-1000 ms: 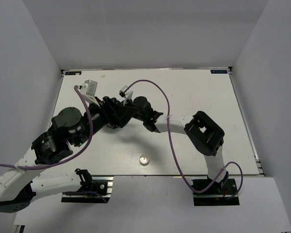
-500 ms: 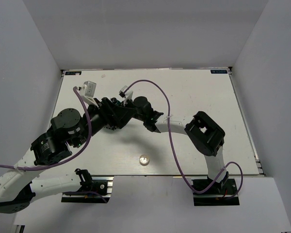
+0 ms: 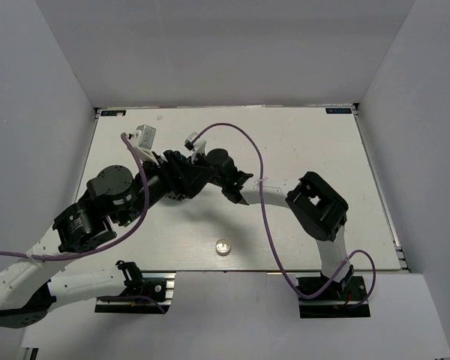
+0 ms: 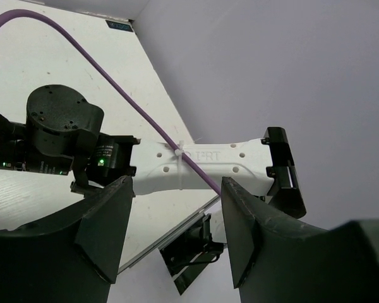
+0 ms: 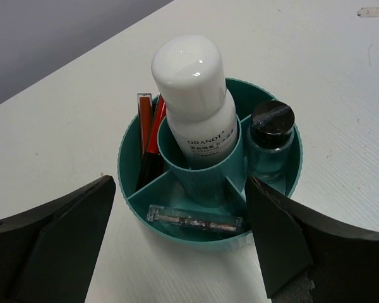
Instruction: Organize the makeup
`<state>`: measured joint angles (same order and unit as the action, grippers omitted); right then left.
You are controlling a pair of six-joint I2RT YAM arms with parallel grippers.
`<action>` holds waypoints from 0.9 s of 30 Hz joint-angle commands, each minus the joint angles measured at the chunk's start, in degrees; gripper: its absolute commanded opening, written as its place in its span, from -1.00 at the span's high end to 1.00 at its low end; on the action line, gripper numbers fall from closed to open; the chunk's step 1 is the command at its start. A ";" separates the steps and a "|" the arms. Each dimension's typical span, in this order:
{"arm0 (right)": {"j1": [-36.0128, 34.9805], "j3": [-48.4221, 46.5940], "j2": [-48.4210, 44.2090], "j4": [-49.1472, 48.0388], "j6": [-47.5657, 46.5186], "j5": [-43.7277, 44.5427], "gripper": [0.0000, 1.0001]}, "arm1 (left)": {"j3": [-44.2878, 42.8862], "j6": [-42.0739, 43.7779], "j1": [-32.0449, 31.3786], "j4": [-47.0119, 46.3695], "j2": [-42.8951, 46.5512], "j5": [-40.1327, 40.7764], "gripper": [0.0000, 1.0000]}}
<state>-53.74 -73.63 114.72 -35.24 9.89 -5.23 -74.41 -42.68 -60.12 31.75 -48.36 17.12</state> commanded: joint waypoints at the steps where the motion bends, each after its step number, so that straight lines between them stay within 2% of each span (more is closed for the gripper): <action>1: 0.65 -1.61 -3.00 -1.41 -1.36 0.14 -0.78 | 0.05 -0.21 -0.26 0.86 -0.07 -0.16 -0.35; 3: 1.61 -1.43 -5.63 -0.36 -2.42 0.22 -0.78 | 0.32 -0.56 -0.26 1.56 -0.59 -0.42 -0.33; 6: 3.72 -2.48 -9.24 6.48 -4.35 -1.27 -0.78 | 1.11 -1.00 -0.26 1.65 -1.82 -2.00 -0.29; 9: 7.32 -2.32 -13.45 14.84 -6.11 -7.04 -0.64 | 1.46 -1.18 -0.26 1.91 -3.58 -4.02 -0.21; 11: 10.03 -1.35 -16.36 21.42 -7.16 -11.09 -0.10 | 1.64 -1.18 -0.26 2.44 -4.81 -4.82 -0.06; 12: 11.97 -1.35 -17.06 24.23 -7.08 -13.55 0.58 | 1.73 -1.27 -0.79 2.62 -5.86 -6.04 -0.01; 13: 12.86 -1.61 -18.11 30.78 -7.16 -15.05 0.85 | 2.34 -1.27 -0.79 2.79 -6.39 -6.83 0.08; 14: 15.65 -1.52 -18.82 34.07 -8.99 -17.59 1.00 | 2.60 -1.62 -0.79 3.66 -7.88 -8.15 0.12; 17: 19.19 1.11 -22.41 44.51 -12.60 -19.99 0.96 | 4.53 -2.67 -0.79 5.51 -10.52 -10.87 0.27; 21: 26.29 2.61 -25.68 54.74 -18.49 -22.53 0.22 | 5.95 -3.73 -0.79 9.29 -20.51 -16.50 0.35; 22: 27.27 2.87 -26.64 56.06 -18.85 -23.32 0.12 | 5.60 -3.90 -1.31 11.99 -22.90 -17.03 0.35; 24: 29.99 4.36 -27.52 58.53 -17.72 -25.61 -0.25 | 2.79 -4.43 -1.93 15.96 -27.73 -17.04 0.21; 25: 31.83 4.63 -28.22 59.32 -16.93 -26.66 -0.31 | 1.48 -4.35 -2.72 19.11 -32.28 -17.04 0.13; 26: 32.63 5.59 -28.67 60.37 -16.40 -29.11 -0.38 | -0.80 -4.26 -3.25 20.36 -34.06 -16.69 -0.04; 27: 34.29 6.21 -29.11 60.82 -15.96 -29.83 -0.41 | -1.52 -4.08 -3.25 21.07 -35.65 -16.51 -0.12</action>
<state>-22.37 -68.75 88.77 19.05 -5.91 -28.73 -71.53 -46.30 -62.17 45.56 -81.47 2.33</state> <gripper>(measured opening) 0.691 0.533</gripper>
